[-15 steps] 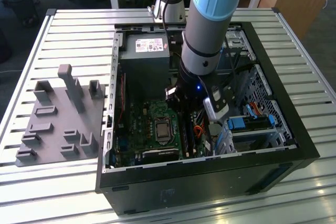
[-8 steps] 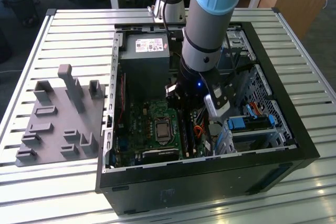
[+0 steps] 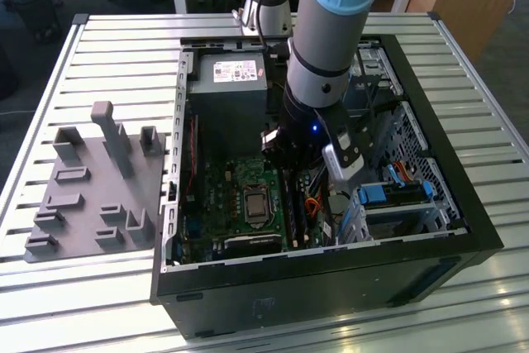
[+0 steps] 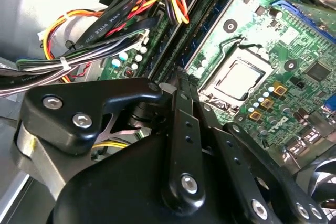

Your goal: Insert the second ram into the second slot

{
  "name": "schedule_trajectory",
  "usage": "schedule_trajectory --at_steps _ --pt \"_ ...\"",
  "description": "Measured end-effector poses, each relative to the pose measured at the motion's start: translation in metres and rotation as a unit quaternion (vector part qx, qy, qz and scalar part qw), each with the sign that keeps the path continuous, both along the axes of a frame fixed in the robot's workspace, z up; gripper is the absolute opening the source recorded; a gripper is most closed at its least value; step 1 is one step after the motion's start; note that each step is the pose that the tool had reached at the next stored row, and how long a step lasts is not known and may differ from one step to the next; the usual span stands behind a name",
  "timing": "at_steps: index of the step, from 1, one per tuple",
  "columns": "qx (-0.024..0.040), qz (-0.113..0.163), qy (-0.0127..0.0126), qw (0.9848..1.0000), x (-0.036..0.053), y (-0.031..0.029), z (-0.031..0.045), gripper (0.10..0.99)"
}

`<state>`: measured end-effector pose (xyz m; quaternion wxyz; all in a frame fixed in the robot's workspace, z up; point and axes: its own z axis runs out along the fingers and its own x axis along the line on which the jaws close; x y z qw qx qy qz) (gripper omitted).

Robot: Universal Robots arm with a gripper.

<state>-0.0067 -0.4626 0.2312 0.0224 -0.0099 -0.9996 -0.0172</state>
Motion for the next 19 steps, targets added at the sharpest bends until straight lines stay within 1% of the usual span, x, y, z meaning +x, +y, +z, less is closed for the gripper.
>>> schedule_trajectory --at_steps 2,8,19 --pt "0.0 0.0 0.0 1.0 -0.0001 0.0 -0.0005 0.122" --pt "-0.0001 0.0 0.0 1.0 -0.0001 0.0 -0.0077 0.122" --pt "-0.0006 0.0 0.0004 1.0 -0.0002 -0.0002 -0.0173 0.122"
